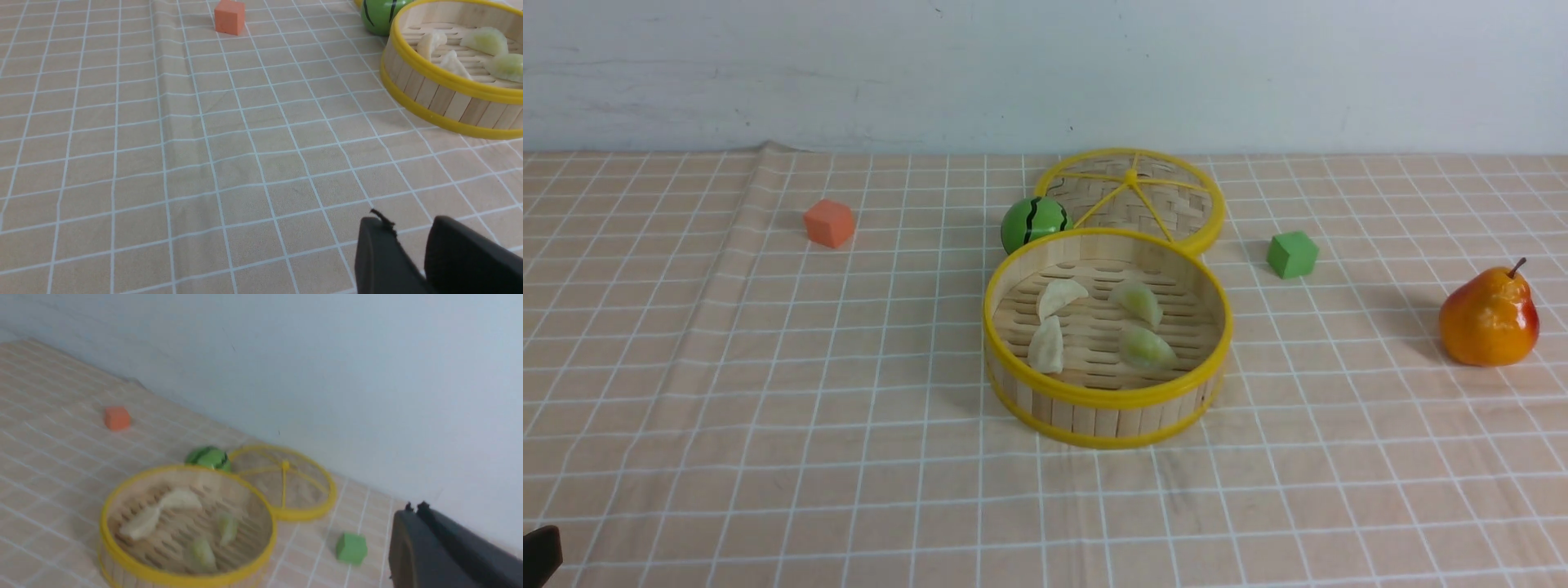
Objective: Put the dumplings into the steamer on the table with the brown tablecloth.
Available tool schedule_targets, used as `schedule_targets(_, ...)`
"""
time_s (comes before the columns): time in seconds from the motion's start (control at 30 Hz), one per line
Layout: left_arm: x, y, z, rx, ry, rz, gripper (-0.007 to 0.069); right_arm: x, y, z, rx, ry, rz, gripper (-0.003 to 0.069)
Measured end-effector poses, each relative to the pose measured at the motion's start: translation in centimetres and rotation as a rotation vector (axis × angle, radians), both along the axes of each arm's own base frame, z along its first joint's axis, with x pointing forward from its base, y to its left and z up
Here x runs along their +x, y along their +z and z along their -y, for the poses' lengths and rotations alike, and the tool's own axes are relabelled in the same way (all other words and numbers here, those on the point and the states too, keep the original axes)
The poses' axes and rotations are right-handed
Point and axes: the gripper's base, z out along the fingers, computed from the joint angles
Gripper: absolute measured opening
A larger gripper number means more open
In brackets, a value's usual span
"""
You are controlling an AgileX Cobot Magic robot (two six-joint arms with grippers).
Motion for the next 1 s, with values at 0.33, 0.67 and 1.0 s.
schedule_targets(0.33, 0.0, 0.0, 0.0, 0.0, 0.0, -0.001, 0.0183, -2.7, -13.2, -0.3, 0.043, 0.044, -0.49, -0.0004)
schedule_targets(0.67, 0.0, 0.0, 0.0, 0.002, 0.003, -0.004, 0.0187, -3.9, -13.4, 0.9, -0.111, 0.02, -0.302, -0.0003)
schedule_targets(1.0, 0.0, -0.1, -0.1, 0.006, 0.008, -0.009, 0.0196, -7.3, -13.8, 3.5, -0.178, -0.2, 0.2, -0.0004)
